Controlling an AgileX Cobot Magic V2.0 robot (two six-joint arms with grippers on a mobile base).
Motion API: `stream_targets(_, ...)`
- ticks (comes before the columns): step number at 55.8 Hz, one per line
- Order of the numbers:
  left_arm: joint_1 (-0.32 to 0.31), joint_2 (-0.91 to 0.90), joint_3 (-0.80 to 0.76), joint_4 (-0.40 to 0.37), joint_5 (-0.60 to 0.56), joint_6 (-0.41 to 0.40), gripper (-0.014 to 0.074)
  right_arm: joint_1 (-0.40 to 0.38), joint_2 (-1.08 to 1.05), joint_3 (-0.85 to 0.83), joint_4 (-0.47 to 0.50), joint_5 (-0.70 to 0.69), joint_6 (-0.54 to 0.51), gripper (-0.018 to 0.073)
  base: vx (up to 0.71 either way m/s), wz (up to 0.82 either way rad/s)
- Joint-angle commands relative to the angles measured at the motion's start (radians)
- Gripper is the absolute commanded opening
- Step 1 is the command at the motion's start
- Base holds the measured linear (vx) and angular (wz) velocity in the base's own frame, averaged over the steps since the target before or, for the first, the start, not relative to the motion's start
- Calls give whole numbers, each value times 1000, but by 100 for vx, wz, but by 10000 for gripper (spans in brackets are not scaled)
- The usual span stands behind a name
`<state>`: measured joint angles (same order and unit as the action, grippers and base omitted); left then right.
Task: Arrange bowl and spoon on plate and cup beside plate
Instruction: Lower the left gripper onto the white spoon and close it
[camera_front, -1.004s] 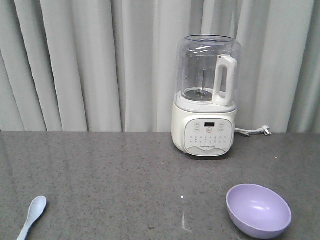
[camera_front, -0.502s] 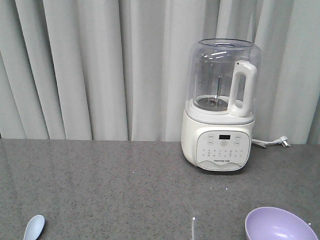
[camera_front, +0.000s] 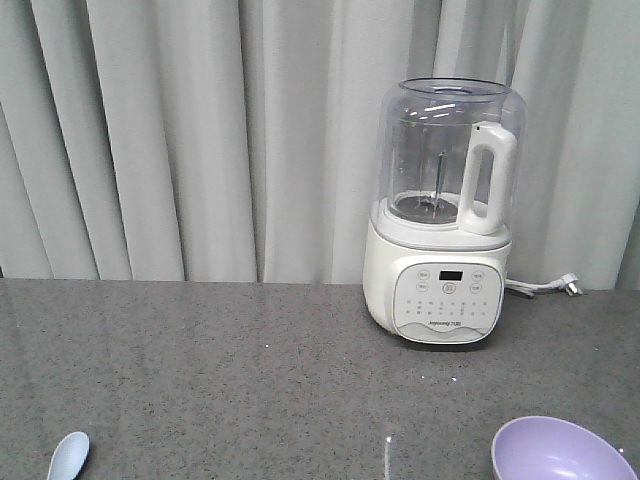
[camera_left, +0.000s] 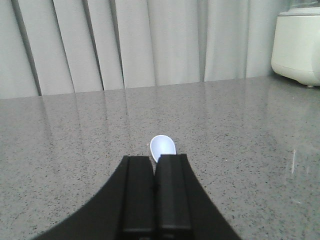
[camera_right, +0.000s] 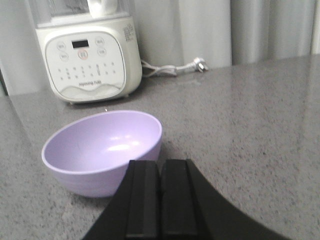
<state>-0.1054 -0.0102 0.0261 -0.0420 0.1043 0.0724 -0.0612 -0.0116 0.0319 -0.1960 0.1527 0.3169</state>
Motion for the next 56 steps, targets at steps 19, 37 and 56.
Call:
stream_targets(19,1,-15,-102,-66,-394,-96,3,-5,-4,-96,-43,-379,-7,-8,0,0)
stream_targets(37,1,385,-647,-44,-225,39,3,26,435,-622,-170,-306,-81,-8,0,0)
stream_targets(56,-1,719,-789,-47,-242,54,19,55,816,-781,-165,-355,-51,0,0,0)
